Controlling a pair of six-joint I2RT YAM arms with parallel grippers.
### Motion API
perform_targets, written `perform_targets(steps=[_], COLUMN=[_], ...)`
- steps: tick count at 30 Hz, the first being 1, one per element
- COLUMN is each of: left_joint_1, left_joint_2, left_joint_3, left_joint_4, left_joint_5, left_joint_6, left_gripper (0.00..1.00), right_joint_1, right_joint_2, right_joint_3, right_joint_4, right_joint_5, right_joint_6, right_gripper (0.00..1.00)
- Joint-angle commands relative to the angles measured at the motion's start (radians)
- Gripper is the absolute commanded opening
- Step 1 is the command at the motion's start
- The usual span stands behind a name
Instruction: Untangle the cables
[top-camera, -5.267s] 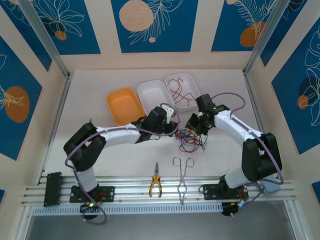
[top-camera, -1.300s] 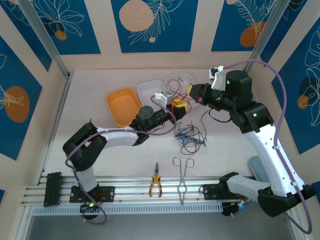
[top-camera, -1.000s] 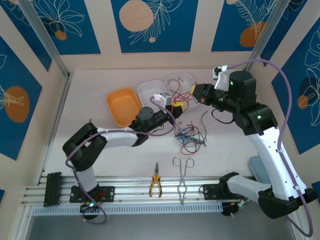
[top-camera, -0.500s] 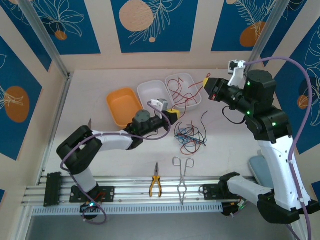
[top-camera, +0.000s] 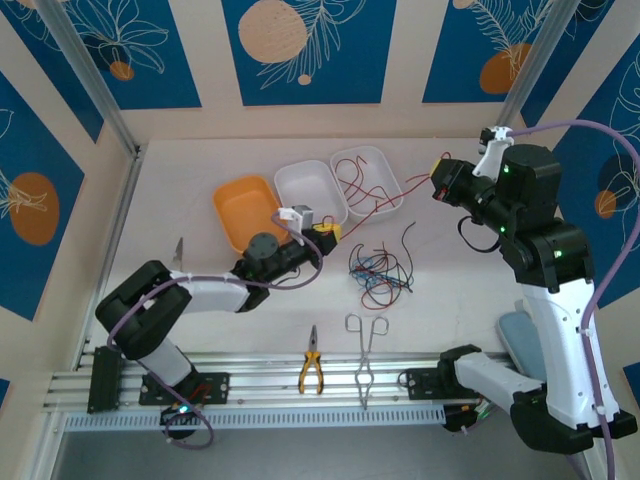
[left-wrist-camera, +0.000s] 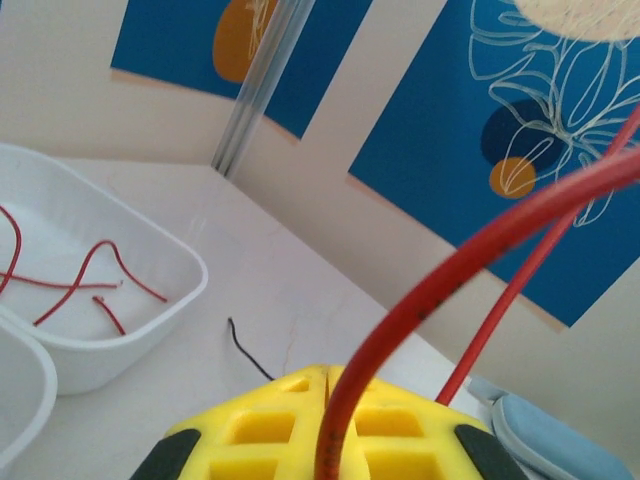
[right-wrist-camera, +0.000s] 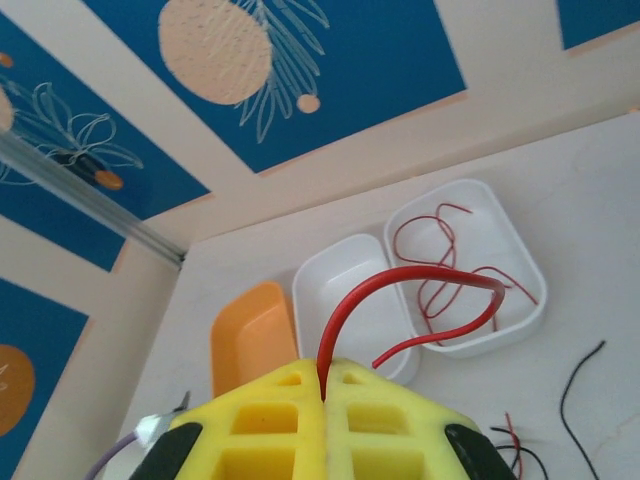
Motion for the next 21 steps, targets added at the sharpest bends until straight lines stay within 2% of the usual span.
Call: perform_targets(steps=[1, 5, 7, 8, 11, 14, 19, 21], left_joint_1=[0.016, 0.034, 0.044, 0.048, 0.057, 0.068, 0.096, 0.103], left_joint_2=[-0.017, -0.011, -0.011, -0.011, -0.017, -0.029, -0.077, -0.112], left_joint_3=[-0.041, -0.007, 0.035, 0.060, 0.132, 0.168, 0.148, 0.127], left_joint_4=[0.139, 0.082, 0.011, -0.017, -0.117, -0.172, -0.205, -0.230], left_joint_5=[0.003, 0.014, 0.031, 0.049, 0.086, 0.101, 0.090, 0.079], left_joint_6=[0.014, -0.044, -0.069, -0.075, -0.079, -0.074, -0.081, -0.071], left_gripper=[0.00, 0.00, 0.04, 0.11, 0.50, 0.72, 1.00, 1.00], right_joint_1=[-0.026, -0.046, -0.046, -0.045, -0.032, -0.024, -0.033, -0.033], right_joint_2=[-0.020, -0.013, 0.004, 0.019, 0.071, 0.115, 0.216, 0.262], right_joint_3=[-0.009, -0.027, -0.026, -0.020, 0.001, 0.032, 0.137, 0.179], right_joint_4=[0.020, 0.027, 0.029, 0.025, 0.006, 0.003, -0.009, -0.003], right_joint_5=[0.074, 0.034, -0.016, -0.047, -0.086, -0.082, -0.078, -0.066], right_joint_6=[0.011, 0.014, 0.000, -0.008, -0.031, -0.059, -0.117, -0.141], right_gripper=[0.00, 0.00, 0.00, 0.00, 0.00, 0.00, 0.00, 0.00])
